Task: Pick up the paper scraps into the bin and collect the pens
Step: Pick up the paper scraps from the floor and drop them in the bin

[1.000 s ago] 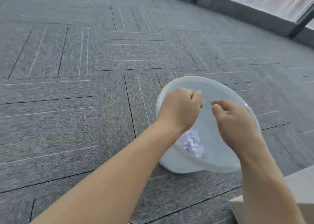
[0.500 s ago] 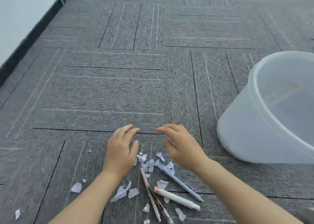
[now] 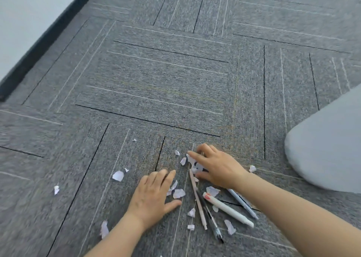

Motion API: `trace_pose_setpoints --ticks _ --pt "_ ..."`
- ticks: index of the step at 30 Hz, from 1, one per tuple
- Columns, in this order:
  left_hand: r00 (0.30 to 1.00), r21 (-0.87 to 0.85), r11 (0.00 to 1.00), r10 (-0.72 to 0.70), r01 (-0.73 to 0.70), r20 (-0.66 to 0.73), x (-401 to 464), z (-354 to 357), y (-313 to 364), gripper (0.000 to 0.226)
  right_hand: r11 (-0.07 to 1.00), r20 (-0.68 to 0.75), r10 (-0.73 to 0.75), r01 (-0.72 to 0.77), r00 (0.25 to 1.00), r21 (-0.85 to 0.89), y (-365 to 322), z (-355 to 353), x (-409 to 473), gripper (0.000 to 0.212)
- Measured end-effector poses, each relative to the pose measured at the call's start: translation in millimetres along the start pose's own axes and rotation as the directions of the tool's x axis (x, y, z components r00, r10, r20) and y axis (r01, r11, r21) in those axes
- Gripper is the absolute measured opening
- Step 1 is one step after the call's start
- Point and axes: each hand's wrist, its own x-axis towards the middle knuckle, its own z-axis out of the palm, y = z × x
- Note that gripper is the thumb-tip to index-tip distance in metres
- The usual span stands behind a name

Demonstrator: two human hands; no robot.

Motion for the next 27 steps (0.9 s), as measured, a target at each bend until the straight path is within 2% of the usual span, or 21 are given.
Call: trace_pose_setpoints --ticks 4,8,11,14,16,19,22,24,27 --pt "0.999 0.045 0.999 0.025 -0.023 -0.039 16.4 4.8 4.4 0.048 0.999 -0.003 0.045 -0.046 0.999 -0.025 -7.7 -3.1 18.2 0.057" --pt "0.985 0.048 0.992 0.123 -0.118 -0.118 31.3 8.8 -3.1 0.015 0.997 -0.036 -0.04 0.038 0.999 -0.062 -9.2 3.1 25.4 0.026" --pt "0.994 0.022 0.996 0.091 -0.089 -0.066 43.4 7.8 -11.8 0.034 1.0 -0.04 0.021 -0.02 0.999 0.014 -8.8 -0.2 28.7 0.028" --pt "0.989 -0.141 0.989 -0.053 0.034 -0.138 55.6 -0.9 -14.0 0.019 0.97 -0.145 0.184 -0.155 0.972 0.188 2.4 -1.2 22.0 0.025" --pt "0.973 -0.245 0.963 -0.157 0.112 -0.17 65.7 -9.4 -10.9 0.018 0.95 -0.221 0.23 -0.169 0.948 0.265 9.4 2.6 10.5 0.022" --pt "0.982 -0.189 0.969 -0.176 0.16 -0.074 79.6 -14.9 -1.4 0.033 0.976 -0.16 0.183 -0.16 0.97 0.146 14.8 4.2 -5.0 0.047" --pt "0.998 -0.037 0.997 -0.065 0.064 -0.019 84.6 -7.9 5.8 0.06 0.987 -0.056 0.156 -0.157 0.986 -0.021 16.6 4.2 -2.3 0.075" --pt "0.999 0.052 0.999 0.008 -0.006 -0.035 86.8 -1.5 5.1 0.061 0.987 -0.045 0.134 -0.137 0.99 -0.078 16.6 2.5 8.8 0.073" --pt "0.992 0.051 0.997 0.06 -0.055 -0.11 93.2 4.1 -0.6 0.042 0.989 -0.028 0.054 -0.058 0.998 -0.138 22.8 2.1 21.6 0.056"
